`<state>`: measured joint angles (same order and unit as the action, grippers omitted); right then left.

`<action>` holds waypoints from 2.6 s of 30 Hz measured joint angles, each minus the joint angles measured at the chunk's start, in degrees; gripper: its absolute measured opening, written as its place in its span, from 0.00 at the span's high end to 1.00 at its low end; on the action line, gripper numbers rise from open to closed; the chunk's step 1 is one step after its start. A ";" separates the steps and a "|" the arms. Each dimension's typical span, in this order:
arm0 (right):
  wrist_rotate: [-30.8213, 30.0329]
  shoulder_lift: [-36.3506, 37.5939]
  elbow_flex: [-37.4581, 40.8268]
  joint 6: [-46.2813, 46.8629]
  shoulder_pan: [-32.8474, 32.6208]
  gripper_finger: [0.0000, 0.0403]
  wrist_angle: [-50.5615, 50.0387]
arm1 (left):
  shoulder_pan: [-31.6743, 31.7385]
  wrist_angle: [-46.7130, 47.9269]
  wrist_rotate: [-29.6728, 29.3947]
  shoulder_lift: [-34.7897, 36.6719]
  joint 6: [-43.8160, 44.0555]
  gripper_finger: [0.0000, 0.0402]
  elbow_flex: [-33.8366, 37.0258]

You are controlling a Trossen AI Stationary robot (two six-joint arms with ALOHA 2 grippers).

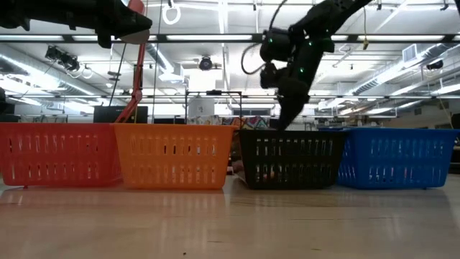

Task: Sort crayons
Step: Put the brown crayon into the orange bin, then put the black crayon into the blue bin

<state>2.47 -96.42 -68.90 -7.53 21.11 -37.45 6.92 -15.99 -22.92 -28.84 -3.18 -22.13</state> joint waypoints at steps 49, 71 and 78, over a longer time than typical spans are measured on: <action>-20.83 -12.51 -0.13 -48.34 -32.11 0.71 40.47 | 0.00 0.31 0.00 0.00 -0.20 0.83 0.00; -19.08 -6.34 -0.09 -4.38 -10.10 0.71 11.17 | 0.00 0.20 0.00 -0.02 -0.17 0.83 0.00; -14.61 -6.46 -0.11 7.29 -4.29 0.71 3.07 | 0.00 0.20 0.00 -0.02 -0.17 0.83 0.00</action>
<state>-12.14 -102.88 -69.01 -0.24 16.82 -34.38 6.92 -15.79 -22.92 -28.86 -3.36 -22.13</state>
